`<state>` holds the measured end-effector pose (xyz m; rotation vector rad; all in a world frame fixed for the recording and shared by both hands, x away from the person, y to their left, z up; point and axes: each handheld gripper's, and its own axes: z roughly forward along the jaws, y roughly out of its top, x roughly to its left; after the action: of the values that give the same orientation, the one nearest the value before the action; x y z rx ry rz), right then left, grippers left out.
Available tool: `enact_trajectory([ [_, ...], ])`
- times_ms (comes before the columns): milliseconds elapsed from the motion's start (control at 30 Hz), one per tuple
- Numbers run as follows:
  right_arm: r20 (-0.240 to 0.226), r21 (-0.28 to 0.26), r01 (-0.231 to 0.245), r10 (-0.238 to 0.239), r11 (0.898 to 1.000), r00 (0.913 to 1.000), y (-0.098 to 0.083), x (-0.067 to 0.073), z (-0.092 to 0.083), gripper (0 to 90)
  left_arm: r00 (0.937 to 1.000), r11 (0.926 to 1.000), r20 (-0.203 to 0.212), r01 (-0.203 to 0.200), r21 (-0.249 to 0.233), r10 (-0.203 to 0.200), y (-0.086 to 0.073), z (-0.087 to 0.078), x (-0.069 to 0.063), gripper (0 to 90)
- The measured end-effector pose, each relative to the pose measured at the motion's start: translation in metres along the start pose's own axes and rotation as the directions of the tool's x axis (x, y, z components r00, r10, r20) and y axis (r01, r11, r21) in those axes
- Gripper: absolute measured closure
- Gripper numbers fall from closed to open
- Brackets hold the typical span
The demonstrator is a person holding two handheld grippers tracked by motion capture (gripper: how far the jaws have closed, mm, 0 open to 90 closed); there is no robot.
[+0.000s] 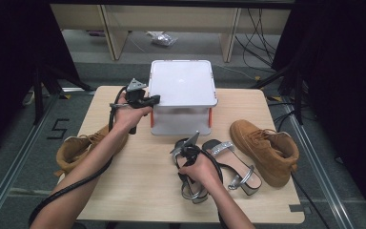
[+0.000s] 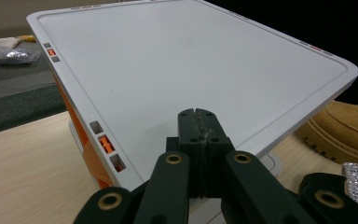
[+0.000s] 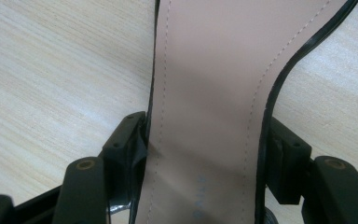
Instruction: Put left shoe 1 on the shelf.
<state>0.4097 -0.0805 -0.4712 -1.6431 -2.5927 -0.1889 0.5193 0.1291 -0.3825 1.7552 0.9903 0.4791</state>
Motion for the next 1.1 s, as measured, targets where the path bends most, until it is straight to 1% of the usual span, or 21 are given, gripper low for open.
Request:
enact_trajectory([
  [33,0.003,-0.002,0.008,-0.008,1.0,1.0,0.0,0.002,0.001,39.4,1.0,1.0,-0.002,0.0,0.001,0.0,0.0,0.0,0.0,89.3],
  [100,0.024,-0.022,0.015,-0.015,1.0,0.9996,-0.002,0.004,0.002,38.3,1.0,1.0,-0.003,0.002,0.003,-0.002,0.0,0.0,0.0,89.3],
  [267,0.012,-0.013,0.025,-0.025,1.0,0.9996,-0.002,0.001,0.002,40.2,1.0,1.0,-0.007,0.0,0.009,0.0,0.001,0.0,0.0,89.3],
  [367,0.025,-0.017,0.057,-0.056,0.998,0.9981,-0.002,-0.002,0.001,41.2,1.0,0.9999,0.0,0.003,0.012,-0.003,0.001,-0.001,0.001,89.4],
  [400,0.005,-0.014,0.051,-0.051,0.999,0.9987,-0.002,-0.005,0.0,41.7,1.0,0.9999,0.003,0.007,0.009,-0.007,0.001,-0.001,0.002,89.4],
  [433,0.005,-0.014,0.051,-0.051,0.999,0.9987,-0.002,-0.005,0.0,41.7,0.9999,0.9999,0.004,0.013,0.007,-0.013,0.001,0.0,0.002,89.4],
  [467,0.004,-0.04,0.044,-0.044,0.998,0.999,-0.003,-0.007,-0.001,42.1,0.9999,0.9999,0.006,0.014,0.005,-0.014,0.0,0.0,0.002,89.4],
  [533,0.005,-0.049,0.048,-0.048,0.998,0.9989,-0.002,-0.008,-0.002,42.3,0.9999,0.9999,0.006,0.012,0.005,-0.012,0.0,0.0,0.002,89.4],
  [567,0.002,-0.055,0.041,-0.041,0.998,0.9992,-0.002,-0.008,-0.003,42.4,0.9999,0.9999,0.006,0.012,0.007,-0.012,0.001,0.0,0.002,89.4],
  [633,0.004,-0.062,0.048,-0.048,0.997,0.9989,-0.001,-0.009,-0.004,42.5,0.9999,0.9999,0.006,0.01,0.01,-0.01,0.001,0.0,0.002,89.4],
  [667,0.003,-0.076,0.043,-0.043,0.996,0.9991,0.0,-0.009,-0.005,42.6,0.9999,0.9999,0.006,0.011,0.012,-0.011,0.001,0.0,0.002,89.4],
  [700,-0.011,-0.073,0.042,-0.043,0.996,0.999,0.001,-0.009,-0.007,42.7,0.9999,0.9999,0.009,0.01,0.008,-0.011,0.001,0.0,0.002,89.4],
  [733,-0.007,-0.095,0.031,-0.032,0.995,0.9995,0.002,-0.007,-0.008,42.8,0.9999,0.9999,0.006,0.009,0.014,-0.009,0.002,0.0,0.002,89.4],
  [767,-0.007,-0.095,0.031,-0.032,0.995,0.9995,0.002,-0.007,-0.008,42.8,0.9999,0.9999,0.006,0.009,0.014,-0.009,0.002,0.0,0.002,89.4],
  [800,-0.01,-0.108,0.055,-0.057,0.993,0.9983,0.005,-0.008,-0.01,42.9,1.0,0.9999,0.005,0.008,0.012,-0.008,0.001,0.0,0.002,89.4],
  [833,-0.01,-0.107,0.034,-0.036,0.994,0.9993,0.005,-0.006,-0.012,42.9,0.9999,0.9999,0.005,0.012,0.012,-0.012,0.001,0.0,0.002,89.4],
  [867,-0.013,-0.119,0.038,-0.039,0.992,0.9991,0.006,-0.006,-0.013,42.9,0.9999,0.9998,0.005,0.013,0.012,-0.013,0.001,0.0,0.002,89.4],
  [933,-0.012,-0.119,0.036,-0.038,0.992,0.9992,0.007,-0.005,-0.015,43.0,0.9999,0.9998,0.006,0.015,0.011,-0.015,0.001,0.0,0.002,89.4],
  [967,-0.009,-0.138,0.043,-0.045,0.99,0.999,0.01,-0.005,-0.018,43.0,0.9999,0.9998,0.006,0.015,0.012,-0.015,0.001,-0.001,0.002,89.4],
  [1000,-0.006,-0.141,0.062,-0.064,0.988,0.998,0.011,-0.006,-0.018,43.0,0.9999,0.9998,0.006,0.015,0.013,-0.015,0.001,-0.001,0.002,89.4],
  [1100,-0.007,-0.15,0.048,-0.05,0.988,0.9987,0.014,-0.003,-0.021,43.0,0.9998,0.9998,0.011,0.019,0.008,-0.019,0.001,0.0,0.002,89.4],
])
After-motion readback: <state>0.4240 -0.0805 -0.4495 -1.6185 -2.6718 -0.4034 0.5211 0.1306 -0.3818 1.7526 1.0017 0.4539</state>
